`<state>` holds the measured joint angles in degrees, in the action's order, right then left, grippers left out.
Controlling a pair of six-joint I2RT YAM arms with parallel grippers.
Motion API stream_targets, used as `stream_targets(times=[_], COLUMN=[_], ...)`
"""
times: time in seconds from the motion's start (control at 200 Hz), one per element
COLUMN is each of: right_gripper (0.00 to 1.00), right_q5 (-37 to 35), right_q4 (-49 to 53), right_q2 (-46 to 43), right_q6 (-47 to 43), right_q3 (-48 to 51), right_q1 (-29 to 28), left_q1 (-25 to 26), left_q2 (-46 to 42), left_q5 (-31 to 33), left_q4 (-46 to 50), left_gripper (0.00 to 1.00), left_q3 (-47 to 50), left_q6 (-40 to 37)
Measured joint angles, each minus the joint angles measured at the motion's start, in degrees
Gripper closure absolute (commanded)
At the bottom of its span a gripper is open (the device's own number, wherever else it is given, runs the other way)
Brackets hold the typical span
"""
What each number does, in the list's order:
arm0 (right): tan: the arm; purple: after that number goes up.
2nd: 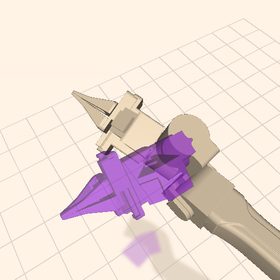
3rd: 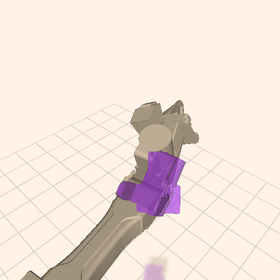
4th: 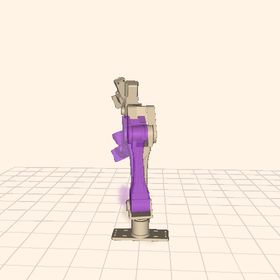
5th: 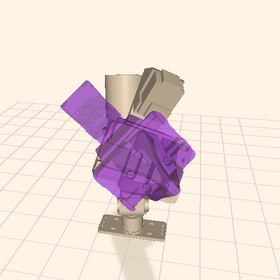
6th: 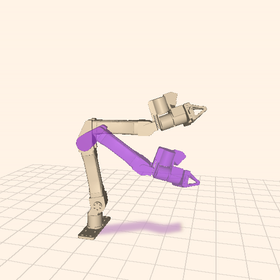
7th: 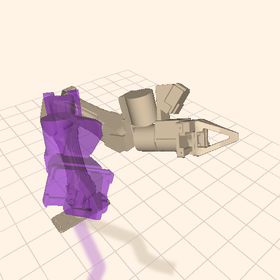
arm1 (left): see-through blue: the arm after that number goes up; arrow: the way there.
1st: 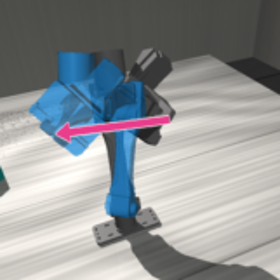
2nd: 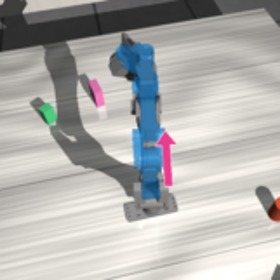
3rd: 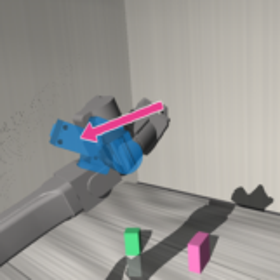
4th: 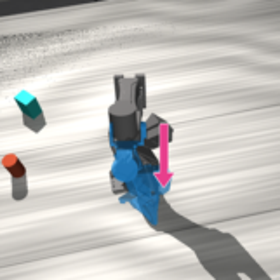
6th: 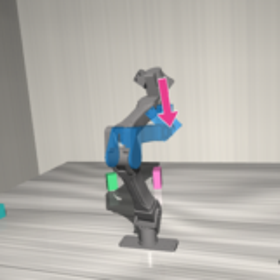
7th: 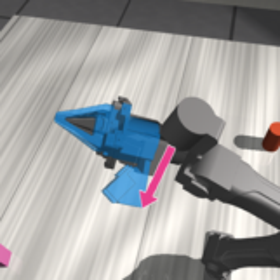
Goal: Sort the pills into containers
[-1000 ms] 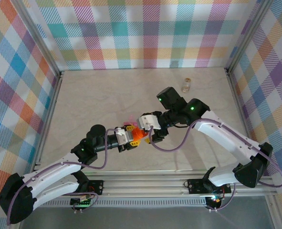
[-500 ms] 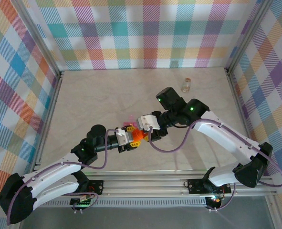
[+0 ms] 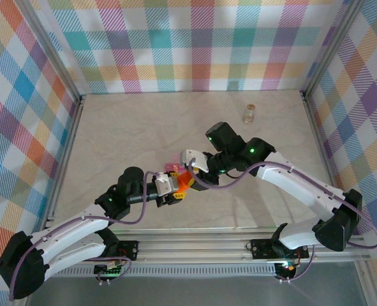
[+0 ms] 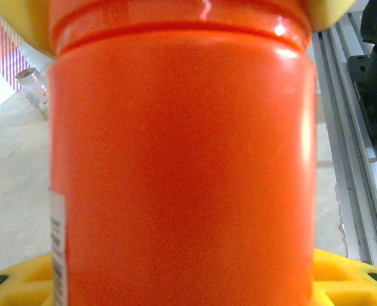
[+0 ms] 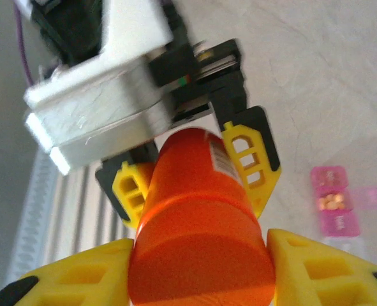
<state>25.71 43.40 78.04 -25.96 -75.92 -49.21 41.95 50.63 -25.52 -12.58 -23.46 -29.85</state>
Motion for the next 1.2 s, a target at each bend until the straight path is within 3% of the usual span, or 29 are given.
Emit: stream_targets(times=[0.155, 0.395, 0.57, 0.705, 0.89, 1.2], right_gripper=[0.85, 0.90, 0.74, 0.54, 0.35, 0.24], right_q5=[-0.68, -10.86, -16.74, -17.18, -14.69, 3.21], right_q4=[-4.92, -14.60, -16.68, -16.76, -18.01, -30.99], right_q2=[0.02, -3.74, -6.49, -6.62, -10.08, -17.09], right_q6=[21.49, 47.58, 54.47, 51.71, 37.07, 8.04], right_q3=[1.73, 7.78, 9.60, 8.94, 8.74, 21.18], right_q1=[0.07, -0.31, -0.22, 0.81, 1.38, 1.99], left_q1=[0.02, 0.02, 0.02, 0.02, 0.02, 0.02], left_q2=[-0.11, -0.35, -1.62, -2.16, -2.29, -2.51], left_q5=[1.14, 3.74, 4.00, 4.20, 3.98, 2.16], left_q4=[0.55, 0.28, -1.77, -3.67, -6.32, -7.72], left_gripper=[1.00, 1.00, 1.00, 1.00, 1.00, 1.00], left_q3=[0.48, 0.83, 0.83, 0.83, 0.83, 0.83], left_q6=[-0.13, -1.11, -1.14, -1.07, -1.05, -0.13])
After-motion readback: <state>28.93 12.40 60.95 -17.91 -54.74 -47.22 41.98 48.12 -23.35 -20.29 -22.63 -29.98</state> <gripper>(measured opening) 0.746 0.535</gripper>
